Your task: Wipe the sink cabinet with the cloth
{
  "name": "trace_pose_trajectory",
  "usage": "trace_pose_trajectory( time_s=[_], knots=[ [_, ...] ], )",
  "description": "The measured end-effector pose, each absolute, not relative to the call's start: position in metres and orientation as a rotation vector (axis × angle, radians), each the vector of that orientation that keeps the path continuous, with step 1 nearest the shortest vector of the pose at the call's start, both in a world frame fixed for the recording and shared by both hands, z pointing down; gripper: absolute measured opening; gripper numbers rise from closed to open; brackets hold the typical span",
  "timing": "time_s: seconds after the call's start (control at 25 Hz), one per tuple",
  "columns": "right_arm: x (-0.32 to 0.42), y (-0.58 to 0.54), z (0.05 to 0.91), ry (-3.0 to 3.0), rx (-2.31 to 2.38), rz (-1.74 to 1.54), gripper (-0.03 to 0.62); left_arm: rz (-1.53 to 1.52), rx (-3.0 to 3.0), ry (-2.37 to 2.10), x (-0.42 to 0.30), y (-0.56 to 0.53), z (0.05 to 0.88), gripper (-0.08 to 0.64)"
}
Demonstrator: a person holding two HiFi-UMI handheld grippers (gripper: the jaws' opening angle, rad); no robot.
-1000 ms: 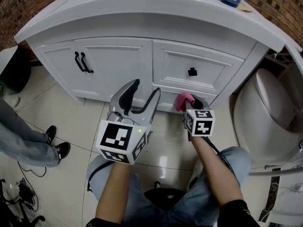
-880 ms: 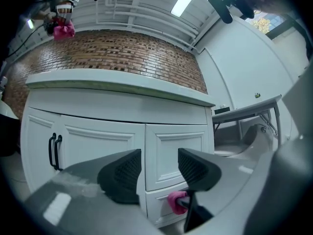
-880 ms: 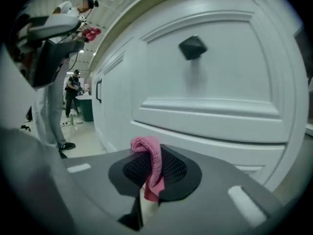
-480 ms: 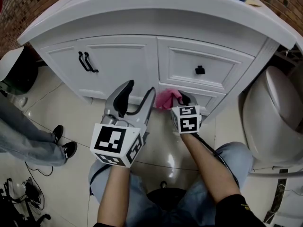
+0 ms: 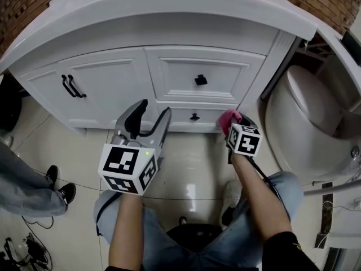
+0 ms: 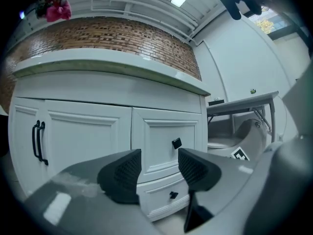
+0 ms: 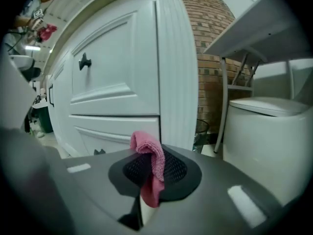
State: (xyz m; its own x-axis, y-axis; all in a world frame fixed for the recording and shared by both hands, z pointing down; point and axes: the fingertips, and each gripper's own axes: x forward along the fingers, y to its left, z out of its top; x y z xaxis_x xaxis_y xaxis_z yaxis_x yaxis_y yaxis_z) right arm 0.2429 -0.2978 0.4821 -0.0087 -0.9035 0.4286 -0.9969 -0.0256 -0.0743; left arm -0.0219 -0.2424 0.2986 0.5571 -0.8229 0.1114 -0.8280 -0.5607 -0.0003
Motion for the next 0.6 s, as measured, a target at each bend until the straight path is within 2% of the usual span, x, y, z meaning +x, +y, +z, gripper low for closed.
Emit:
trace_pose_trajectory(
  time_s=[0.16,0.4,0.6],
  knots=[
    [0.217,-0.294,0.489,-2.107,1.920,0.559,0.028,0.143,2.728,-1.471,-0.029,-0.239,0.293,0.236],
    [0.063,-0.294,0.492,-2.428,1.434,0.427,0.029,0.148,2.699,-1.538,-0.052,-0.236,0.290,0.236],
    [-0.016,-0.309,0.498,-2.477,1.269,0.327,0.029,0.171,2.657,-1.552,-0.058,-0.234,0.297,0.236]
  ],
)
